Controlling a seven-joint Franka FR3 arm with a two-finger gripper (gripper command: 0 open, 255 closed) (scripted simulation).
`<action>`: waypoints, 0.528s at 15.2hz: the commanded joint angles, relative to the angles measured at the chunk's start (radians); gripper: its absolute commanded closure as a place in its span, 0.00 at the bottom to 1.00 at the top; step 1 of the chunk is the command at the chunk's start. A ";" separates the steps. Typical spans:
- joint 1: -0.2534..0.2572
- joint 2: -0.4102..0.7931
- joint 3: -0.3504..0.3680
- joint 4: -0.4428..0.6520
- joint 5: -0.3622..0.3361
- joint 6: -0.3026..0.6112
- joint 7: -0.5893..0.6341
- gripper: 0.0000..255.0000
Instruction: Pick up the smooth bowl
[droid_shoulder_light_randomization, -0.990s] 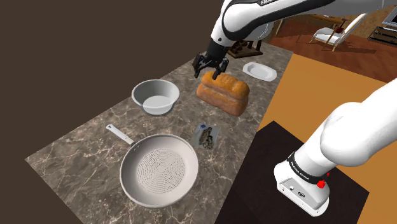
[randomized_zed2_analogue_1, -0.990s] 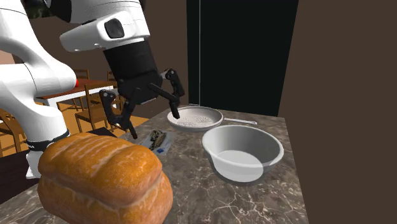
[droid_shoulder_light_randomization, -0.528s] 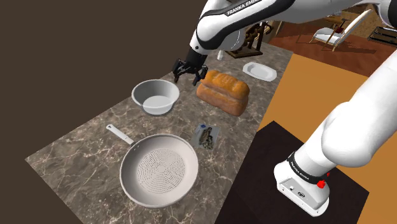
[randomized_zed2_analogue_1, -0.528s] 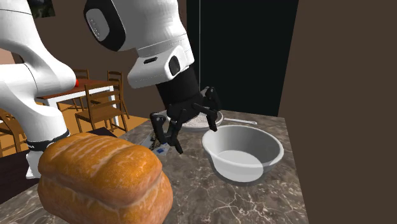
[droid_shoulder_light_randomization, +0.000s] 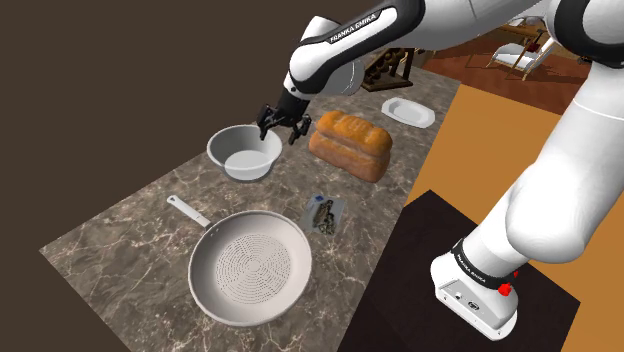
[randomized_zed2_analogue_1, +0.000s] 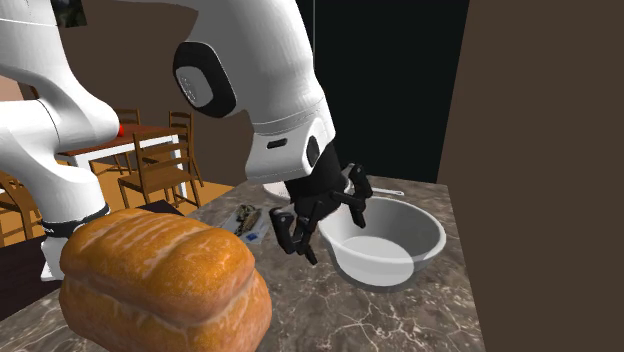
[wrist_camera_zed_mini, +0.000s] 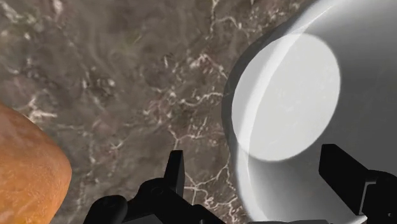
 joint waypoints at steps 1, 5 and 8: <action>-0.001 0.019 0.002 -0.005 0.008 0.023 -0.012 0.00; -0.002 0.032 0.004 -0.010 0.015 0.041 -0.022 1.00; -0.002 0.031 0.004 -0.011 0.015 0.041 -0.022 1.00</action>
